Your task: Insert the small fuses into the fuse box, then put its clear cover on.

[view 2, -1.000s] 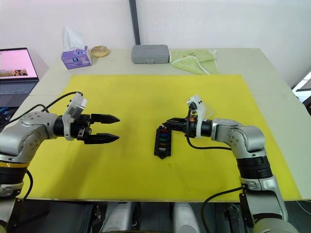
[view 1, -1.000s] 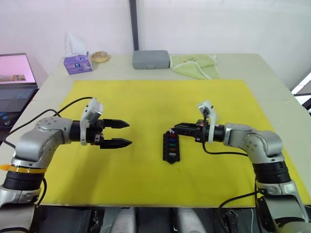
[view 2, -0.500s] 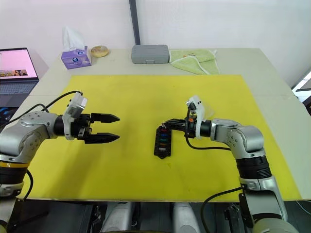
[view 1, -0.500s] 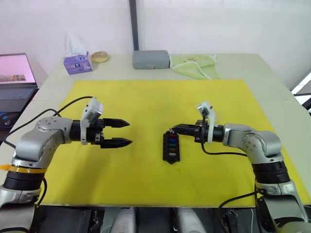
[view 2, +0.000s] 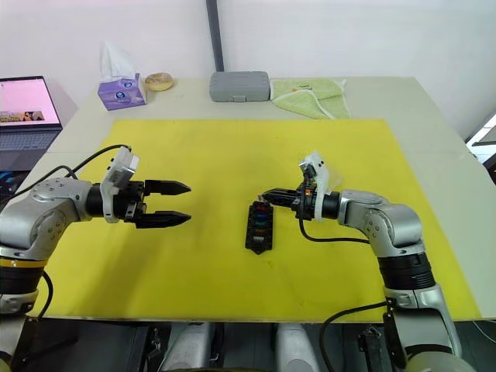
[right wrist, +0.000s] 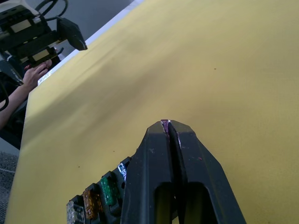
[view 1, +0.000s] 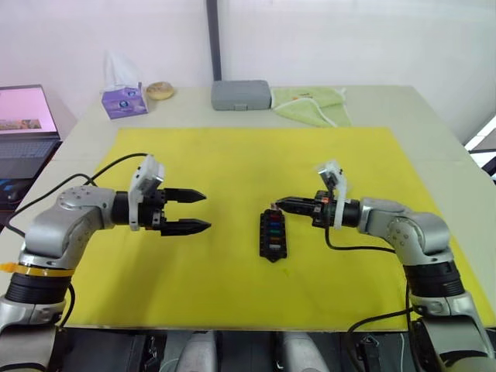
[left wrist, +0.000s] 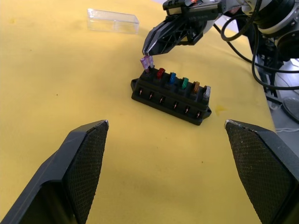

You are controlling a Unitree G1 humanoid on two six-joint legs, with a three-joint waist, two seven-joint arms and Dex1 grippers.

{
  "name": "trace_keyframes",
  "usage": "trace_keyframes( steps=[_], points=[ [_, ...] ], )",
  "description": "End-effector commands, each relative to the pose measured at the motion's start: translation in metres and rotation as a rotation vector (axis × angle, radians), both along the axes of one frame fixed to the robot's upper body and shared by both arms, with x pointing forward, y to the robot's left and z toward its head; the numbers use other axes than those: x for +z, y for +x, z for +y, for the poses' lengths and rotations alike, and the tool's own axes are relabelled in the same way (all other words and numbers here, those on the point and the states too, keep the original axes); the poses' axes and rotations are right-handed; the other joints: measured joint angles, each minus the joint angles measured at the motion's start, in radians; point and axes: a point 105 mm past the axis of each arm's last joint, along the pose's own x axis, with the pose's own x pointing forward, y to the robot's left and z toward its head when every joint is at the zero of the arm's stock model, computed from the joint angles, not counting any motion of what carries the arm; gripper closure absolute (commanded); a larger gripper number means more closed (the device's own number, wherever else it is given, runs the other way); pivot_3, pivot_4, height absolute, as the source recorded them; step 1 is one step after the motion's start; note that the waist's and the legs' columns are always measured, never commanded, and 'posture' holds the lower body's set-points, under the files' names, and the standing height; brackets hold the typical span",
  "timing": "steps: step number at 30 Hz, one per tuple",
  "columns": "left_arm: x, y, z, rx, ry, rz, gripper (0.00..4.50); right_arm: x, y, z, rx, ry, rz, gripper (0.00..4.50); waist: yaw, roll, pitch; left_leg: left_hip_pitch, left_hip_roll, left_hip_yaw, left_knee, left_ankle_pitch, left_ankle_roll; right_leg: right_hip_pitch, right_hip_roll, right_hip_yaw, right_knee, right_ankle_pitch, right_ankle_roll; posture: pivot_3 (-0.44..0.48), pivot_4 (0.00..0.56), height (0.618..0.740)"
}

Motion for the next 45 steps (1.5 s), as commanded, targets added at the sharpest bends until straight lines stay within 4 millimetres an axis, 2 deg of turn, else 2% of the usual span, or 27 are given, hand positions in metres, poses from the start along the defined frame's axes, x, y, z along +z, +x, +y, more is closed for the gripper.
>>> trace_keyframes(
  steps=[1,18,23,30,34,45],
  points=[
    [0.007,0.001,0.002,0.007,-0.007,-0.039,0.28,0.010,-0.006,0.003,0.049,-0.018,-0.103,4.45,0.000,0.000,0.000,0.000,0.000,0.000,0.000,0.000,0.000,0.000,0.000,0.000,0.000,0.000,0.000,0.000,0.150,0.740],
    [0.007,0.001,0.002,0.015,-0.009,-0.035,0.28,0.008,-0.007,0.009,0.107,-0.036,-0.263,4.45,0.001,0.000,0.000,0.000,0.000,0.000,0.000,0.000,0.000,0.000,0.000,0.000,0.000,0.000,0.000,0.000,0.150,0.740],
    [0.008,0.001,0.002,0.019,-0.010,-0.035,0.28,0.008,-0.011,0.008,0.168,-0.036,-0.411,4.45,0.001,0.000,0.000,0.000,0.000,0.000,0.000,0.000,0.000,0.000,0.000,0.000,0.000,0.000,0.000,0.000,0.150,0.740],
    [0.008,0.002,0.002,0.023,-0.007,-0.037,0.28,0.005,-0.003,0.004,0.170,-0.038,-0.534,4.45,0.000,0.000,0.000,0.000,0.000,0.000,0.000,0.000,0.000,0.000,0.000,0.000,0.000,0.000,0.000,0.000,0.150,0.740],
    [0.008,0.002,0.002,0.023,-0.008,-0.036,0.28,-0.001,-0.001,0.002,0.194,-0.059,-0.555,4.45,0.000,0.000,0.000,0.000,0.000,0.000,0.000,0.000,0.000,0.000,0.000,0.000,0.000,0.000,0.000,0.000,0.150,0.740],
    [0.008,0.002,0.002,0.030,-0.012,-0.036,0.28,-0.002,0.001,0.002,0.216,-0.048,-0.557,4.45,0.000,0.000,0.000,0.000,0.000,0.000,0.000,0.000,0.000,0.000,0.000,0.000,0.000,0.000,0.000,0.000,0.150,0.740]
  ],
)
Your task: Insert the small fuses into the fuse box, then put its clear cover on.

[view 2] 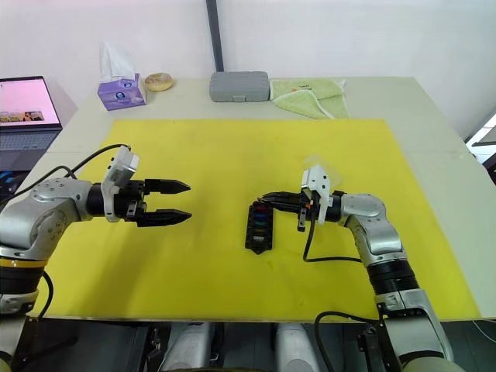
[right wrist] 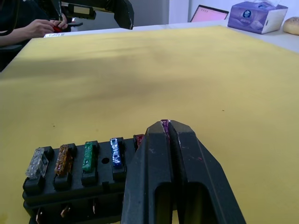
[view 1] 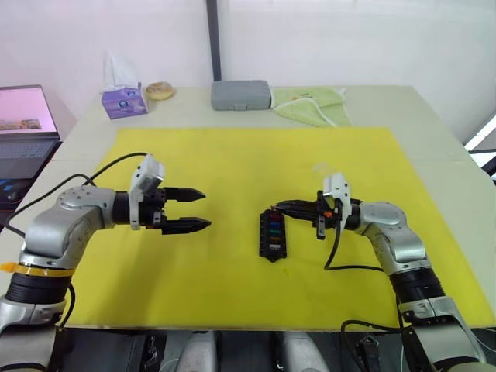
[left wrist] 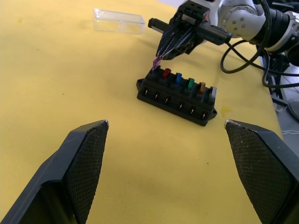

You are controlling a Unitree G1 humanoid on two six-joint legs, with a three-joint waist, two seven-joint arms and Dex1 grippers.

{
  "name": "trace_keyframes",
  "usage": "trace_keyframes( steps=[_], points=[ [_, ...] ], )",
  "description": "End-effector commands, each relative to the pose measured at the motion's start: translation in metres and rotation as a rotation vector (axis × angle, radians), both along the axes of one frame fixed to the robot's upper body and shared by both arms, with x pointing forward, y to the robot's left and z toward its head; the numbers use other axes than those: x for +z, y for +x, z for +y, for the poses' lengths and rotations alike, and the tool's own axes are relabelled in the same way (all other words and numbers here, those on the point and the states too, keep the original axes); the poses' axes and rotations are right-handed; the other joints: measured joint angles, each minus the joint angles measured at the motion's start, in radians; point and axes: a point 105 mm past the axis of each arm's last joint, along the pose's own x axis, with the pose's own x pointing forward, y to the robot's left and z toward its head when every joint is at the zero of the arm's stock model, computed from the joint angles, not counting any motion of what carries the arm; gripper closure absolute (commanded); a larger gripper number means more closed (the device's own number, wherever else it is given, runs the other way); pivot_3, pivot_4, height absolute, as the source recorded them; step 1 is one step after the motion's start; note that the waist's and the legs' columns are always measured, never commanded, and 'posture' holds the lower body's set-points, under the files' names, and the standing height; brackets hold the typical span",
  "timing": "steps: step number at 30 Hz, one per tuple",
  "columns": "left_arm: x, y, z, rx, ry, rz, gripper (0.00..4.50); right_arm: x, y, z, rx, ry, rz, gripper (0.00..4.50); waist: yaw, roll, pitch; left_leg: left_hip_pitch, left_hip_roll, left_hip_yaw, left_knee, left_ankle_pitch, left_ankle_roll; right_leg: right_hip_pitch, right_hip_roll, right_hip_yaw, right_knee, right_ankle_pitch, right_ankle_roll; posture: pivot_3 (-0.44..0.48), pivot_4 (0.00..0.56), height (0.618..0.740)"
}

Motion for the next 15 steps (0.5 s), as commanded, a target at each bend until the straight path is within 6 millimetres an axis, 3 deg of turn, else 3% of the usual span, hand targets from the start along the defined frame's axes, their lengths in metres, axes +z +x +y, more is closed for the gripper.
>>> trace_keyframes(
  steps=[1,15],
  points=[
    [0.008,-0.001,0.001,0.003,-0.012,-0.034,0.28,0.012,0.000,0.004,0.022,0.014,-0.049,4.45,0.000,0.000,0.000,0.000,0.000,0.000,0.000,0.000,0.000,0.000,0.000,0.000,0.000,0.000,0.000,0.000,0.150,0.740],
    [0.007,-0.001,0.000,0.008,-0.014,-0.034,0.28,-0.009,0.003,0.000,0.019,-0.126,-0.059,4.45,0.000,0.000,0.000,0.000,0.000,0.000,0.000,0.000,0.000,0.000,0.000,0.000,0.000,0.000,0.000,0.000,0.150,0.740]
  ],
)
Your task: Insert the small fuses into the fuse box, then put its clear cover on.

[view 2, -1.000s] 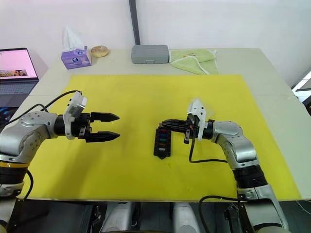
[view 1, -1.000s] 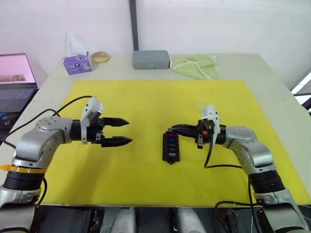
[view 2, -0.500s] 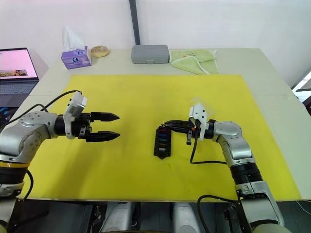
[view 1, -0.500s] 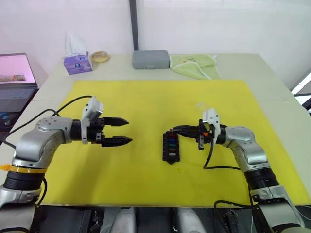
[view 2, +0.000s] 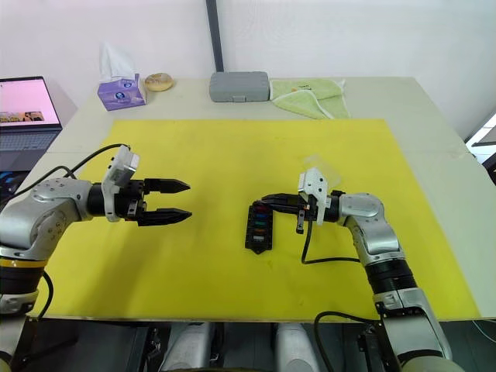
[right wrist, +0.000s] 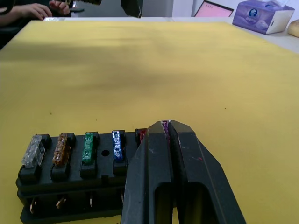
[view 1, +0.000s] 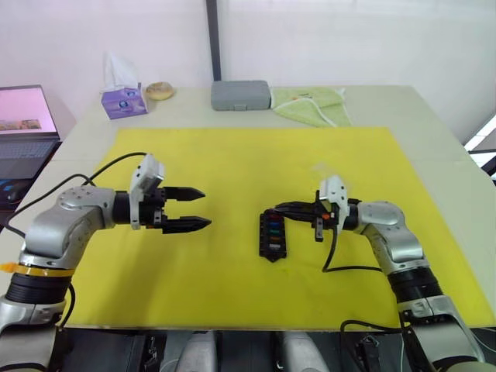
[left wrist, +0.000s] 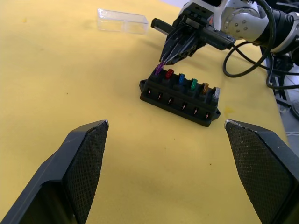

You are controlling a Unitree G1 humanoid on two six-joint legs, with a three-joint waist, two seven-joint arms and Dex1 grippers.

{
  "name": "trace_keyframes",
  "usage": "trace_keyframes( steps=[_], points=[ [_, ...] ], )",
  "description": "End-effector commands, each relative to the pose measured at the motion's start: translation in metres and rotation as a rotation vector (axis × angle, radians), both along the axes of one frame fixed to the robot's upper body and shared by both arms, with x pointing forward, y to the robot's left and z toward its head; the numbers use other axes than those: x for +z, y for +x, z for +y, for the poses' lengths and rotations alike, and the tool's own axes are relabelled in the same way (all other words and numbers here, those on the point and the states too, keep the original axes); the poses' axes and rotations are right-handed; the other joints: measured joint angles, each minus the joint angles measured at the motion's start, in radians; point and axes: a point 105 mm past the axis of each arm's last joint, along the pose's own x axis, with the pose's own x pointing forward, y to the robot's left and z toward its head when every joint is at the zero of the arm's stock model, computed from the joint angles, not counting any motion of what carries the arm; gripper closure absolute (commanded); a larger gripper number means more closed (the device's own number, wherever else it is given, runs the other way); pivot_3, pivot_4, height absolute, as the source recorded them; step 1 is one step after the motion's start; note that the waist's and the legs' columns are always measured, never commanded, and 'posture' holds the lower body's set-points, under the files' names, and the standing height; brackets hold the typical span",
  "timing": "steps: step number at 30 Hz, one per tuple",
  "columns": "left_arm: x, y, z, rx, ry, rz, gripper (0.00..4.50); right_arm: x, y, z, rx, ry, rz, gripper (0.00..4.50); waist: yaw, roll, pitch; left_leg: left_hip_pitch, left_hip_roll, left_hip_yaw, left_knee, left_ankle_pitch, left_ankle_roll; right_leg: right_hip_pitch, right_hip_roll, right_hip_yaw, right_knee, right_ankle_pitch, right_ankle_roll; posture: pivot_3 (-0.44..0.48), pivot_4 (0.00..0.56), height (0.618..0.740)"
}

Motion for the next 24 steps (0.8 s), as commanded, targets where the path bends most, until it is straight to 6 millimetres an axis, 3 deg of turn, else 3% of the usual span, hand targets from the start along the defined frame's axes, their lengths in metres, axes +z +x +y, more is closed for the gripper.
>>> trace_keyframes(
  steps=[1,18,24],
  points=[
    [0.007,-0.002,0.000,-0.001,-0.014,-0.032,0.28,-0.006,0.001,-0.002,0.007,-0.050,0.010,4.45,0.000,0.000,0.000,0.000,0.000,0.000,0.000,0.000,0.000,0.000,0.000,0.000,0.000,0.000,0.000,0.000,0.150,0.740],
    [0.006,-0.001,-0.001,0.008,-0.019,-0.034,0.28,-0.011,0.002,-0.006,0.009,0.022,0.085,4.45,0.001,0.000,0.000,0.001,0.000,0.000,0.000,0.000,0.000,0.001,0.000,0.000,0.000,0.000,0.000,0.000,0.150,0.740],
    [0.006,-0.001,0.000,0.009,-0.016,-0.033,0.28,0.000,0.000,-0.001,0.037,0.081,0.061,4.45,0.001,0.000,0.000,0.001,0.000,0.000,0.000,0.000,0.000,0.001,0.000,0.000,0.000,0.000,0.000,0.000,0.150,0.740]
  ],
)
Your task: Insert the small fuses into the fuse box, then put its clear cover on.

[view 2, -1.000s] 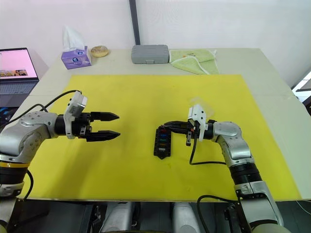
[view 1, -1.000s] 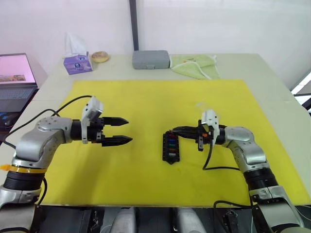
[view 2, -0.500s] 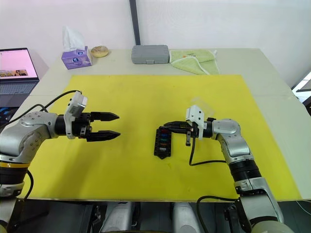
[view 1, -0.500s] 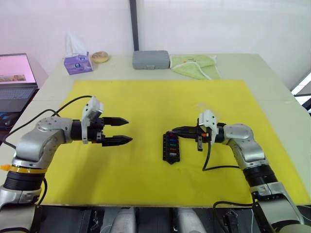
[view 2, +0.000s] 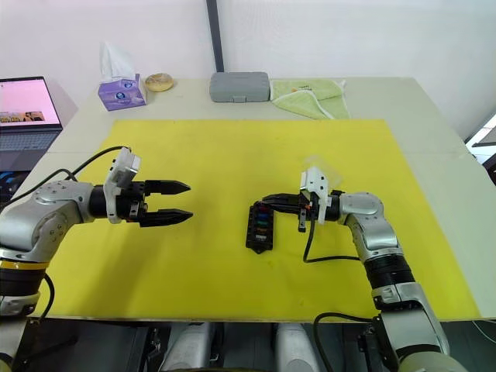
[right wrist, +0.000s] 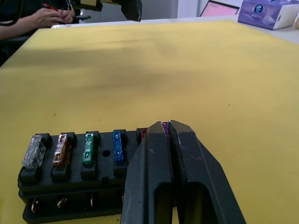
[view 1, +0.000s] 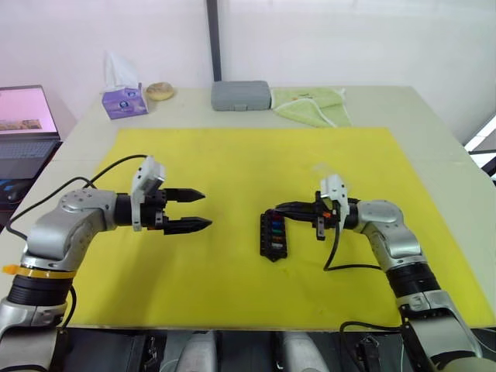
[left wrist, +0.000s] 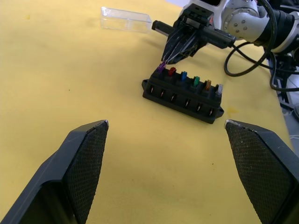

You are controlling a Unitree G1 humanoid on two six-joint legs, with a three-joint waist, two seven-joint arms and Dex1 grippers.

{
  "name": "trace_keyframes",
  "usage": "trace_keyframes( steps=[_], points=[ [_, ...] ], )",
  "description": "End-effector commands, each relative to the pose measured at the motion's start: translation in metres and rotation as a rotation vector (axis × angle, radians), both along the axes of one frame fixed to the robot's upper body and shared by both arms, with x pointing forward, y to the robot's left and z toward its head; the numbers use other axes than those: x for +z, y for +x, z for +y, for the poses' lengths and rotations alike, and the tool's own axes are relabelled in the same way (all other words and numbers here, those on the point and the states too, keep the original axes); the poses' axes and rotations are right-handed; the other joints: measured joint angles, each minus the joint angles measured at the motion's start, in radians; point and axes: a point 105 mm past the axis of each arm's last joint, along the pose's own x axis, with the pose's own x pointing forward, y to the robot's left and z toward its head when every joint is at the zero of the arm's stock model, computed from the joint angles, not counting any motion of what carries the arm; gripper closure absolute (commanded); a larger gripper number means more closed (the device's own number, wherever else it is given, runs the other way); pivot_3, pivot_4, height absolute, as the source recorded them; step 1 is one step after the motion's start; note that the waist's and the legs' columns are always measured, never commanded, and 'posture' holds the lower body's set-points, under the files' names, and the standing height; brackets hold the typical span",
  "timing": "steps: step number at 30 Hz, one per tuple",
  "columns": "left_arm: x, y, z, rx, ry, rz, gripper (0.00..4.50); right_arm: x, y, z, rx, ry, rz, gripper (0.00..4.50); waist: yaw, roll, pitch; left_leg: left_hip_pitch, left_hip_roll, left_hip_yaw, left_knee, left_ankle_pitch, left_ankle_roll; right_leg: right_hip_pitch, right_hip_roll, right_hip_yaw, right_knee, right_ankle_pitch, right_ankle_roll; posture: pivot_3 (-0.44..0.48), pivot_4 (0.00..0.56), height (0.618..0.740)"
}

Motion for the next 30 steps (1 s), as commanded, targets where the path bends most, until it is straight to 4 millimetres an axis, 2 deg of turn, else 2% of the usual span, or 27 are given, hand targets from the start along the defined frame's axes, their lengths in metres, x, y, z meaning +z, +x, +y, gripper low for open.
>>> trace_keyframes(
  steps=[1,8,16,22,30],
  points=[
    [0.010,-0.002,0.000,-0.007,-0.010,-0.042,0.28,0.006,-0.002,0.003,0.014,0.031,-0.021,4.45,0.000,0.000,0.000,0.000,0.000,0.000,0.000,0.000,0.000,0.000,0.000,0.000,0.000,0.000,0.000,0.000,0.150,0.740],
    [0.010,-0.001,0.000,-0.009,-0.012,-0.041,0.28,0.021,0.007,0.003,-0.019,0.067,-0.092,4.45,-0.002,0.000,0.000,0.000,0.000,0.000,0.000,0.000,0.000,0.000,0.000,0.000,0.000,0.000,0.000,0.000,0.150,0.740],
    [0.009,-0.001,0.000,-0.008,-0.013,-0.038,0.28,0.006,0.000,0.003,0.010,0.011,-0.051,4.45,-0.001,0.000,0.000,0.000,0.000,0.000,0.000,0.000,0.000,0.000,0.000,0.000,0.000,0.000,0.000,0.000,0.150,0.740],
    [0.009,-0.002,0.001,-0.004,-0.010,-0.037,0.28,0.010,0.001,0.002,0.006,0.032,-0.051,4.45,-0.001,0.000,0.000,0.000,0.000,0.000,0.000,0.000,0.000,0.000,0.000,0.000,0.000,0.000,0.000,0.000,0.150,0.740],
    [0.010,-0.002,0.001,-0.005,-0.012,-0.038,0.28,-0.002,0.003,0.000,-0.012,-0.039,-0.051,4.45,-0.001,0.000,0.000,0.000,0.000,0.000,0.000,0.000,0.000,0.000,0.000,0.000,0.000,0.000,0.000,0.000,0.150,0.740]
  ],
)
